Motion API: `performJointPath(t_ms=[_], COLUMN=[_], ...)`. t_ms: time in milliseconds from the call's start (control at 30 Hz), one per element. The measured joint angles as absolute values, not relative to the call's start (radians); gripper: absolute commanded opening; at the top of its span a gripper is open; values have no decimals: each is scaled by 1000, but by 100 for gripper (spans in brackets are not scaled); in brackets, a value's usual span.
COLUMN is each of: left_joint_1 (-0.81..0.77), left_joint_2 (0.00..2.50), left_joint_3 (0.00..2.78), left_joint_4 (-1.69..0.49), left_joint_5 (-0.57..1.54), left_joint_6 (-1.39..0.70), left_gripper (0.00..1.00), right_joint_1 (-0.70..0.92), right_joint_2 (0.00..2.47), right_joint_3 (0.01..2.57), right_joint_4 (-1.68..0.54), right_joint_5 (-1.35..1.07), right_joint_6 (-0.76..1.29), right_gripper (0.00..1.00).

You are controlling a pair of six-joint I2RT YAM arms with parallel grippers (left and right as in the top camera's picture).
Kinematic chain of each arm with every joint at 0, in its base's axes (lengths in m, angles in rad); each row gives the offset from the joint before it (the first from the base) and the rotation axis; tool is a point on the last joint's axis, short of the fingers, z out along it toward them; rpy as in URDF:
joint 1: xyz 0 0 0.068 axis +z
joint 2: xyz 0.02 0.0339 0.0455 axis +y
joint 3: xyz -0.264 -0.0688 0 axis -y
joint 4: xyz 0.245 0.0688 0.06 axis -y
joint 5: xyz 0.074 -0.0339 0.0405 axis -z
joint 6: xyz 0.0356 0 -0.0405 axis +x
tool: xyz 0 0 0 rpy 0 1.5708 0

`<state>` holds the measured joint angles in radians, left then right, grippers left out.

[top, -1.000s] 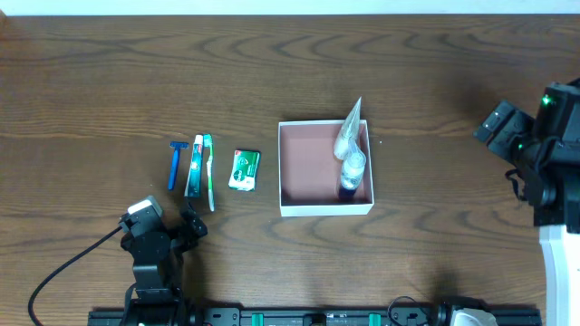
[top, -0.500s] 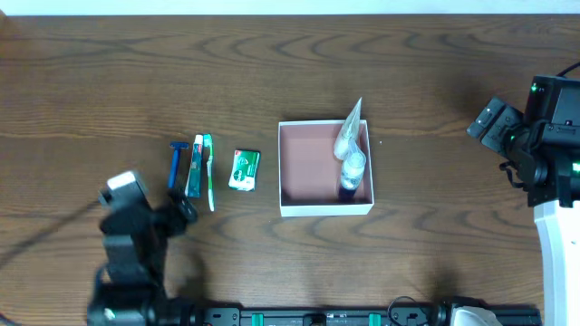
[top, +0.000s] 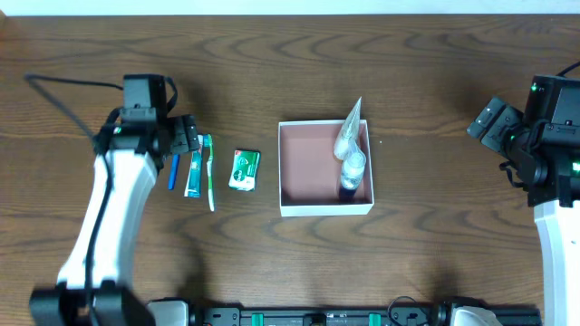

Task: Pack container
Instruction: 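Reach the left gripper to the blue razor and grasp it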

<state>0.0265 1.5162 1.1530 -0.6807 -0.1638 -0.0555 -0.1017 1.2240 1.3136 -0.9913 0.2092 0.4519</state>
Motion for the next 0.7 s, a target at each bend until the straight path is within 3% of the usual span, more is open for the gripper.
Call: performJointPath(t_ms=[167,700], left_joint_1=[73,147], left_joint_2=[1643,1872], left_joint_3=[1153,1153], left_joint_4=[-647,-570], left_joint_5=[-164,-61], left_joint_6=[-17,151], left_gripper=[100,66], right_joint_1=[-102,-102], right_joint_2=[1224,1224], right_joint_3=[1314,1314], right_joint_4=[-991,-991], right_joint_5=[209,209], right_joint_6=[452,452], right_gripper=[99,99])
